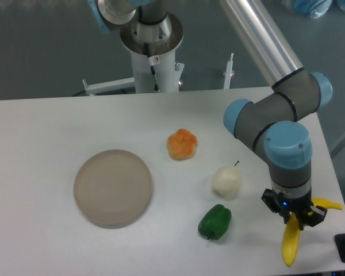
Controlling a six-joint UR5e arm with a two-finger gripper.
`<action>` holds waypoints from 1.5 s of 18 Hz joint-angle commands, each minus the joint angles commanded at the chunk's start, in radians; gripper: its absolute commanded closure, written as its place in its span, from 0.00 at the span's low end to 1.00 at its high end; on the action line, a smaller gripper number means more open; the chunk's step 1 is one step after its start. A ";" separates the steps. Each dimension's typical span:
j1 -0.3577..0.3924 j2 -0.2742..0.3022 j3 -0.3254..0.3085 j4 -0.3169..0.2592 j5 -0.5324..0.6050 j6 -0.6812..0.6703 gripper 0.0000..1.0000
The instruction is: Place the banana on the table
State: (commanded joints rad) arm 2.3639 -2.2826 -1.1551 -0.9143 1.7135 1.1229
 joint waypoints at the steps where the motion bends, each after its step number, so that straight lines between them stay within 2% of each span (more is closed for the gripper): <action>1: 0.000 0.002 -0.003 -0.002 0.002 0.000 0.70; 8: -0.002 0.018 -0.018 -0.002 0.005 -0.003 0.70; 11: -0.002 0.050 -0.037 -0.011 0.000 0.000 0.70; 16: 0.023 0.132 -0.167 -0.012 -0.009 0.038 0.70; 19: 0.057 0.205 -0.277 -0.006 -0.011 0.135 0.70; 23: 0.092 0.274 -0.368 -0.008 -0.026 0.187 0.70; 27: 0.135 0.351 -0.515 0.002 -0.055 0.328 0.70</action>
State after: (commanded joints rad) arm 2.4987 -1.9315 -1.6702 -0.9127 1.6582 1.4508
